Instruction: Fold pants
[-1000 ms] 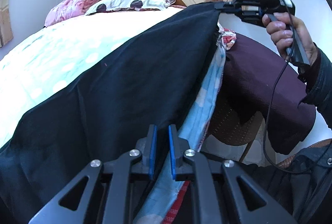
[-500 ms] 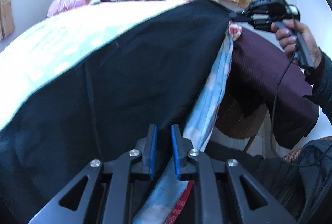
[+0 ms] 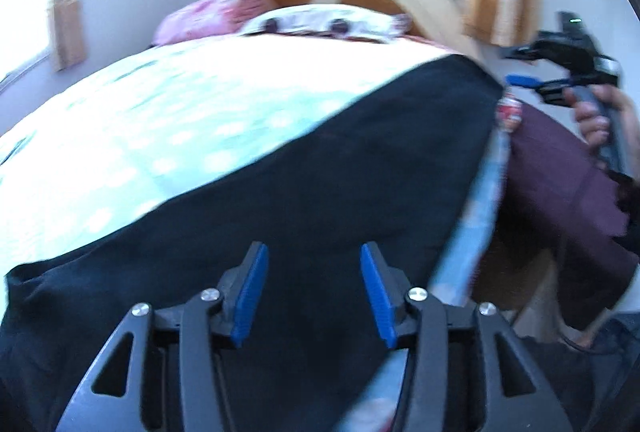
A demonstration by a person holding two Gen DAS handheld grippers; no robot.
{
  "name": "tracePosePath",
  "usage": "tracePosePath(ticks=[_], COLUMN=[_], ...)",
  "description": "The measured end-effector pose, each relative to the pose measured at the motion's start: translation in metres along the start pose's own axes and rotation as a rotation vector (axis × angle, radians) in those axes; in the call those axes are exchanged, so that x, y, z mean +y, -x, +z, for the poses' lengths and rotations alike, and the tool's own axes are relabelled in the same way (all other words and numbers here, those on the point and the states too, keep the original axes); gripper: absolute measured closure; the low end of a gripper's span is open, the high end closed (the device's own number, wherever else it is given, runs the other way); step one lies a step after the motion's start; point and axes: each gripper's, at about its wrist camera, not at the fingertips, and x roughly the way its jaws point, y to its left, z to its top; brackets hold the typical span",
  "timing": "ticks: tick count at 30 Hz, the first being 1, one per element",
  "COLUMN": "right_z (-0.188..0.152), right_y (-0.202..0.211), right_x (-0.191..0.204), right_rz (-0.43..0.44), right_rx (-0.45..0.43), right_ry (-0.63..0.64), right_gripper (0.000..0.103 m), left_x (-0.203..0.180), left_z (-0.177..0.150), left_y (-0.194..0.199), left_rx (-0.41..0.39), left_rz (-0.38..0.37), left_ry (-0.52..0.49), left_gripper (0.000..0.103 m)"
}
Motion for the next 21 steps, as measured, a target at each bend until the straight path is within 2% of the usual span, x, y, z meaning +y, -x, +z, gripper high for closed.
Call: tracePosePath(ticks=[4, 6, 9, 11, 12, 16, 19, 21], right_z=[-0.008, -0.019, -0.047, -0.059, -0.061, -0.062, -0.059, -0.052], right_y=[-0.027, -0.049, -0.075, -0.075, -0.072, -0.067, -0.067, -0.067], right_x=[0.047, 0.06, 0.062, 0.051, 0.047, 0.039, 0.053, 0.064], right_rz=[0.073, 0.105, 0.076, 0.091, 0.108, 0.141, 0.095, 0.084], right_rx=[0.051, 0.126, 0.25, 0.238, 0.237, 0.264, 0.279, 0.25], right_ry=[0.115, 0.132, 0.168, 0.172, 0.164, 0.122, 0.173, 0.207], right_gripper=[0.05, 0.05, 0.05, 0.05, 0.05, 0.05, 0.05, 0.05], left_x=[0.033, 0.041, 0.045, 0.042, 0.039, 0.025, 0.03, 0.036], left_z=[0.0, -0.003, -0.015, -0.021, -0.024, -0.031, -0.028, -0.025], left_y=[-0.004, -0.006, -0.014, -0.014, -0.014, -0.019, -0.012, -0.006], left_rx=[0.015, 0.034, 0.071, 0.058, 0.053, 0.042, 0.048, 0.042], left_rz=[0.088, 0.109, 0.122, 0.13, 0.132, 0.164, 0.159, 0.141], left_ry=[0.091, 0.114, 0.121, 0.108, 0.094, 0.024, 0.031, 0.066], left_gripper=[0.043, 0.043, 0.043, 0.041, 0.037, 0.03, 0.03, 0.03])
